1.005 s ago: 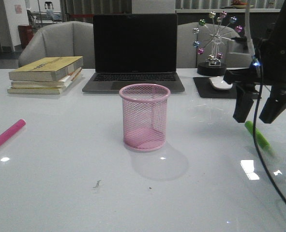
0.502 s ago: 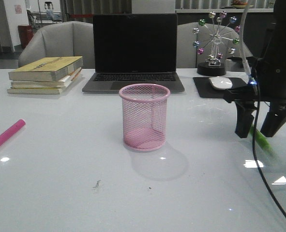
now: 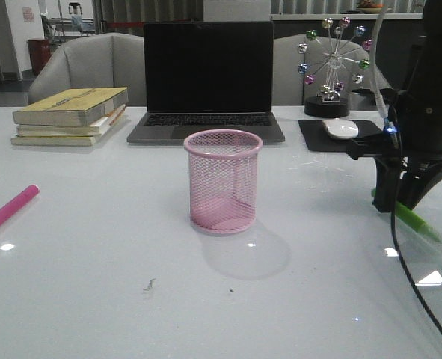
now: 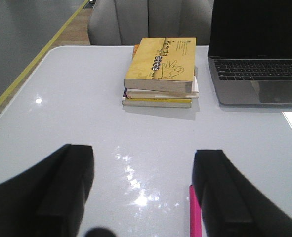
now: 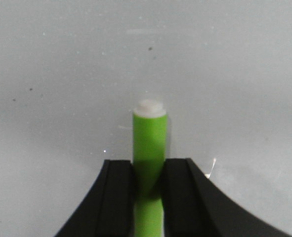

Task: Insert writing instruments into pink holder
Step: 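Lift the green highlighter upright with the right gripper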

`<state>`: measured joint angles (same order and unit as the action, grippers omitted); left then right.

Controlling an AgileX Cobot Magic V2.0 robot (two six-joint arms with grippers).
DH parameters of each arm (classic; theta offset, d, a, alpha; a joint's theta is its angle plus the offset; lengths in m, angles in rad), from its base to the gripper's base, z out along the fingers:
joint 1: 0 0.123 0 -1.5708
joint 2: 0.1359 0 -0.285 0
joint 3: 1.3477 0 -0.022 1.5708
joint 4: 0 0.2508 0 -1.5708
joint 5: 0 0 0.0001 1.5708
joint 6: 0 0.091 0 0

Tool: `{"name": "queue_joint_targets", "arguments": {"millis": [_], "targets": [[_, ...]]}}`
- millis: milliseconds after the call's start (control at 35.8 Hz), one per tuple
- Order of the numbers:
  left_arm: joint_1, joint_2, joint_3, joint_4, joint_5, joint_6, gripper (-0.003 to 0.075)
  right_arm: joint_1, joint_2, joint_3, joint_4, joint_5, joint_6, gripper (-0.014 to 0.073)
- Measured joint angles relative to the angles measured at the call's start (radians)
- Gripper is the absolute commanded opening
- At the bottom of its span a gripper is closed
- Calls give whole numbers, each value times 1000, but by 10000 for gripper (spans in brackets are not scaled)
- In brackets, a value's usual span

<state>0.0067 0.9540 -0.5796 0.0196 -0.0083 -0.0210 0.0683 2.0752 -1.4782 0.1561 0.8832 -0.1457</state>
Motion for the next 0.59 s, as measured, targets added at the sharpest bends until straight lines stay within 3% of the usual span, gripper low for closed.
{"name": "queue_joint_targets", "arguments": {"millis": [251, 586], "targets": [[0, 0, 0, 0, 0, 0, 489, 0, 4, -47, 70, -21, 0, 66], [0, 0, 0, 0, 0, 0, 489, 11, -214, -60, 112, -172, -4, 66]]}}
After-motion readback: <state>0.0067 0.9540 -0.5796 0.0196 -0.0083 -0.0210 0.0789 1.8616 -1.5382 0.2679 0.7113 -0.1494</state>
